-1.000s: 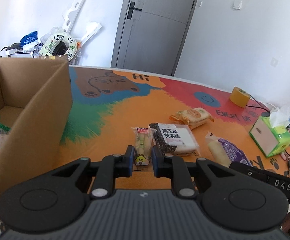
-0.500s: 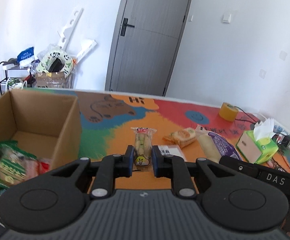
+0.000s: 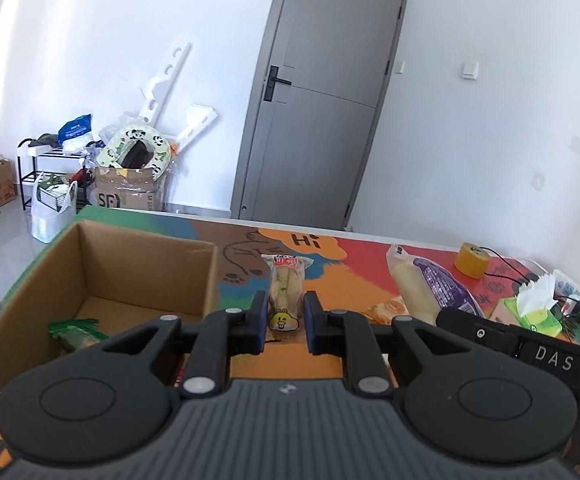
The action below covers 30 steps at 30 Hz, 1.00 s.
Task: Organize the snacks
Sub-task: 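Carry both packs over the cardboard box with both grippers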
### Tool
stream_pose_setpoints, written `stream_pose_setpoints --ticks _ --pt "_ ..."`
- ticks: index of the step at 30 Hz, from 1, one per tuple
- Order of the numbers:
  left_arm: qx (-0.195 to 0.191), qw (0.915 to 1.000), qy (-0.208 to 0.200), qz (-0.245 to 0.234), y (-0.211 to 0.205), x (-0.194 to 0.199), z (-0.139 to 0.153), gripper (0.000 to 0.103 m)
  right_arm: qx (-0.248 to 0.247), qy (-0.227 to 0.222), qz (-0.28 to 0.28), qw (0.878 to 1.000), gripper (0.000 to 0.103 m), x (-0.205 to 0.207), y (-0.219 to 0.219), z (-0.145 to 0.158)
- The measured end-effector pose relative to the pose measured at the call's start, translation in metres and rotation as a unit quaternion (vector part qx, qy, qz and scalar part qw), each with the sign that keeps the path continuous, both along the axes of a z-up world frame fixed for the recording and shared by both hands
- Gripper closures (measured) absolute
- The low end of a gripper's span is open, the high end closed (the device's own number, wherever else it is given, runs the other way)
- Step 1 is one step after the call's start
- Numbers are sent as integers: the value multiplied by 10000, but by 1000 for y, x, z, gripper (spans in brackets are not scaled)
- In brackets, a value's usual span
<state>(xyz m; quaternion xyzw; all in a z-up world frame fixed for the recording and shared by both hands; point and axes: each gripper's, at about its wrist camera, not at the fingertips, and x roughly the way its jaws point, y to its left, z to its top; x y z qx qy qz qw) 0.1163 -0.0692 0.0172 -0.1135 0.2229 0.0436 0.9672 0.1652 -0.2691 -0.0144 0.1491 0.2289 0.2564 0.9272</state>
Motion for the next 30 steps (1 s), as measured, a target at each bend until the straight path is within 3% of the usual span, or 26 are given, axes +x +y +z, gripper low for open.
stream_pose_setpoints --ticks 14,30 --pt "46 9993 -92 366 50 -6 14 85 87 -319 366 9988 74 6 47 21" --pt "-256 9984 84 493 112 6 -8 85 -102 -225 713 9971 74 7 110 12"
